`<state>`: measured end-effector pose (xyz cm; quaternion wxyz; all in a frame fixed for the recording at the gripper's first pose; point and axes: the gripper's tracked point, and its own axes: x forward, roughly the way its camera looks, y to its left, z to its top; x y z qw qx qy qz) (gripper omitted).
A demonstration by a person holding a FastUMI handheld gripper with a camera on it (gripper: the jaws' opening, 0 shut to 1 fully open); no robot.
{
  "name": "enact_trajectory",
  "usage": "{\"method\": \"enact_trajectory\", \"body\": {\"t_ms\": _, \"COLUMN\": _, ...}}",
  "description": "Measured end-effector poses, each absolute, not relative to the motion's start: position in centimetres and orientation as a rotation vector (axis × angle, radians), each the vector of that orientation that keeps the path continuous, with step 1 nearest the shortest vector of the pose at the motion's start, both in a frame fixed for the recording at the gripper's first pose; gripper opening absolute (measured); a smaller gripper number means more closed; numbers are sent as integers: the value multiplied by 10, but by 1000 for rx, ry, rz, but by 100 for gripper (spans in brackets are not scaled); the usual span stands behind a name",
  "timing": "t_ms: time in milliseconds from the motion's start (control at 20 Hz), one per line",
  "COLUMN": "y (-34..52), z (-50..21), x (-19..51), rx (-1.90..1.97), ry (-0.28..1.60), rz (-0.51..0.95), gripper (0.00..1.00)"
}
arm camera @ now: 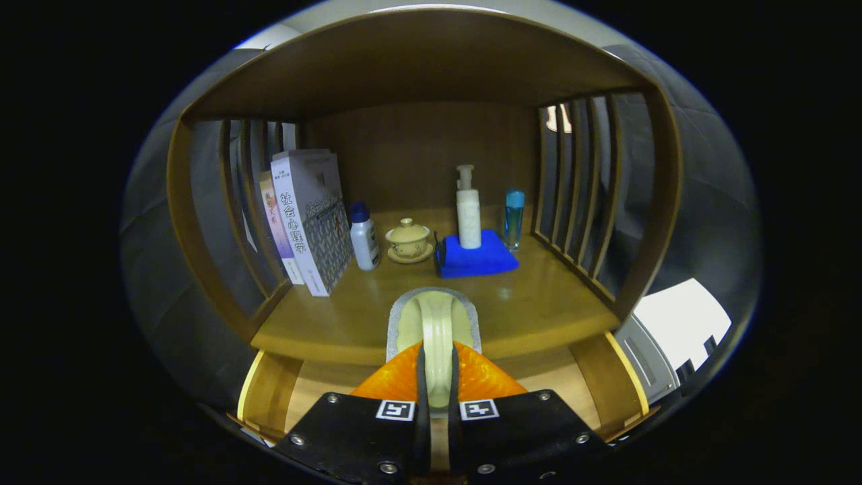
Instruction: Pull open the drawer, take out the items inside it, and place them on the countertop above the cabinet.
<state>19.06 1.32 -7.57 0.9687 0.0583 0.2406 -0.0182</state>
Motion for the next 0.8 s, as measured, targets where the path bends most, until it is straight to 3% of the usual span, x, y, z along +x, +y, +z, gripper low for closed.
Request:
{"method": "enact_trajectory", "body": {"t_ms": 500, "y": 21, "z": -105, "x": 273, "rx": -8, "ry": 555, "rz": 26, "gripper": 12}}
{"method": "enact_trajectory", "body": {"t_ms": 800, "y": 16, "z": -110, "x": 295, "rx": 70, "ry": 544, "rz": 15, "gripper": 20}}
